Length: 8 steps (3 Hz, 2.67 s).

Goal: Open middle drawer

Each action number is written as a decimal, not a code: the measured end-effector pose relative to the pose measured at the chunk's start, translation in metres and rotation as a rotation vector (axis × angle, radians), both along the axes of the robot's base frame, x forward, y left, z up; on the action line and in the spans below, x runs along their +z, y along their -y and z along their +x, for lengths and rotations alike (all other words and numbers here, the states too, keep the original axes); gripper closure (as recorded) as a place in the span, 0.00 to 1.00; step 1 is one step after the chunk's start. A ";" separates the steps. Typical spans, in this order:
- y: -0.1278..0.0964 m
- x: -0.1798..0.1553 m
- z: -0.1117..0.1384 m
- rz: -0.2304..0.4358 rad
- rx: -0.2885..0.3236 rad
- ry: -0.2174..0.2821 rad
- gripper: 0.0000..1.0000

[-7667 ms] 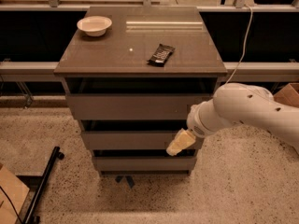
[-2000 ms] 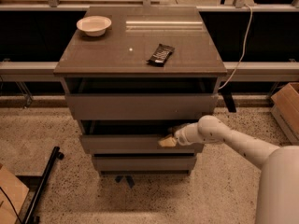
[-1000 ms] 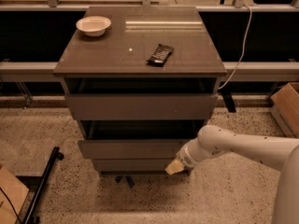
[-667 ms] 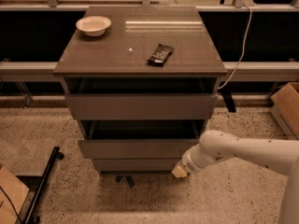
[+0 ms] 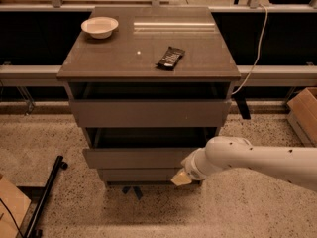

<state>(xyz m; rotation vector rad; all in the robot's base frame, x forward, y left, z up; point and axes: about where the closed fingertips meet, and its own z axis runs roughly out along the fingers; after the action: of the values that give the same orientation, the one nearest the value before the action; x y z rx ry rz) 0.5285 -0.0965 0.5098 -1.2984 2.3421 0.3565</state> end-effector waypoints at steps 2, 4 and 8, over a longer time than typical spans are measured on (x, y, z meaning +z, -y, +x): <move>0.003 0.009 0.067 0.087 0.064 0.156 0.00; 0.050 -0.040 0.129 0.155 -0.012 0.112 0.00; 0.087 -0.071 0.107 0.154 -0.127 0.014 0.97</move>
Offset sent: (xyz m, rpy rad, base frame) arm 0.1125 -0.0166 0.0044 0.1386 -0.2162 0.0659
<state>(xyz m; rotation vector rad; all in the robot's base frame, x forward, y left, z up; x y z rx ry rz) 0.6353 -0.1836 0.4393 -1.0714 2.3212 0.4754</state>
